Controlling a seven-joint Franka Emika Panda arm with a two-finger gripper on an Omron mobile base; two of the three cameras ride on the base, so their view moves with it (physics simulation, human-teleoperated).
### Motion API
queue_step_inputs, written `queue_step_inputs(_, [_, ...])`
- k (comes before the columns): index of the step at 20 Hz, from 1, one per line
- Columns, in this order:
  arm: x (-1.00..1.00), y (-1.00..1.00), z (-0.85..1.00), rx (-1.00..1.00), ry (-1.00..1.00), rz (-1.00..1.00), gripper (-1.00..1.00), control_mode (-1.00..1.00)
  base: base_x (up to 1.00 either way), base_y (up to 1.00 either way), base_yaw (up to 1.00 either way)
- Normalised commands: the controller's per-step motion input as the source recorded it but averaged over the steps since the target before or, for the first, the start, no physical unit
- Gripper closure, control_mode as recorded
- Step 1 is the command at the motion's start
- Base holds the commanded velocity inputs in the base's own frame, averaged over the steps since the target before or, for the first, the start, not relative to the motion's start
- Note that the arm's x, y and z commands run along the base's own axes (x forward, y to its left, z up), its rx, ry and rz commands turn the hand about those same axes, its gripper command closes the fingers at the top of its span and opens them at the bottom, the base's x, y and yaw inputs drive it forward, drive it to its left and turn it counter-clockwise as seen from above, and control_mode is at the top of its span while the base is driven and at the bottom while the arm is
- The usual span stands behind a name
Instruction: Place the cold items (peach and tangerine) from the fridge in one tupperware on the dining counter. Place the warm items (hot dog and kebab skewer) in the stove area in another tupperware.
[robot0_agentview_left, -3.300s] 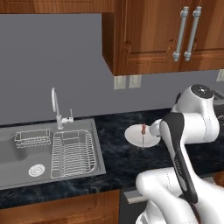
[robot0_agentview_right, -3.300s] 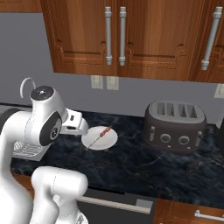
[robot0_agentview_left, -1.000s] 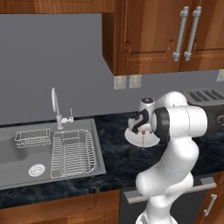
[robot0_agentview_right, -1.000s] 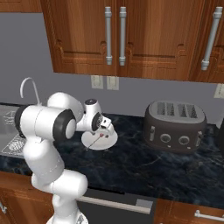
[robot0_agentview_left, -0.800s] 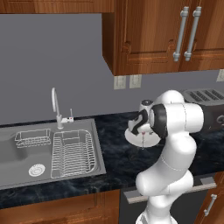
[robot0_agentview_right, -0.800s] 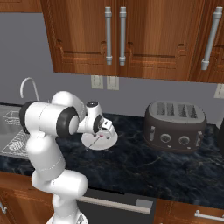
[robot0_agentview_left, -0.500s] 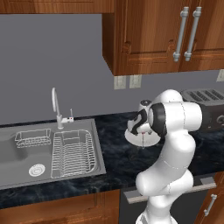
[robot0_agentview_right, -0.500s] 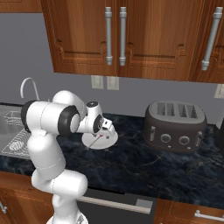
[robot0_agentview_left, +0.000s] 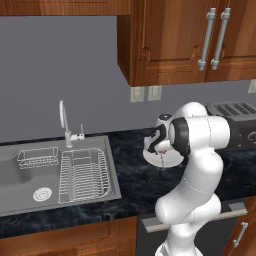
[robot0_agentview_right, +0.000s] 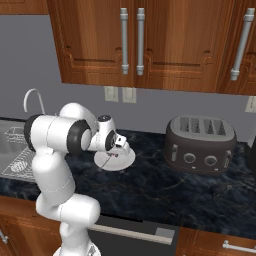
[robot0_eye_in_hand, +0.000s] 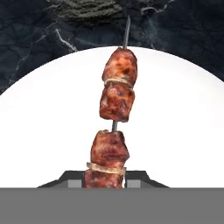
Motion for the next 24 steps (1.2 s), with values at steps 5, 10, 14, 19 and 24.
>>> queue_step_inputs(5, [-0.42, 0.00, 0.20, 0.02, -0.10, 0.00, 1.00, -1.00, 0.00, 0.00, 0.00])
queue_step_inputs(10, [-0.66, -0.02, 0.81, 0.00, -0.13, 0.00, 1.00, -1.00, 0.00, 0.00, 0.00])
queue_step_inputs(14, [-0.53, 0.03, 0.99, 0.00, -0.12, -0.02, 1.00, -1.00, 0.00, 0.00, 0.00])
queue_step_inputs(19, [-0.53, 0.09, 1.00, 0.00, -0.09, -0.05, 1.00, -1.00, 0.00, 0.00, 0.00])
queue_step_inputs(24, [-0.59, 0.07, 0.82, 0.01, -0.01, -0.05, 1.00, -1.00, 0.00, 0.00, 0.00])
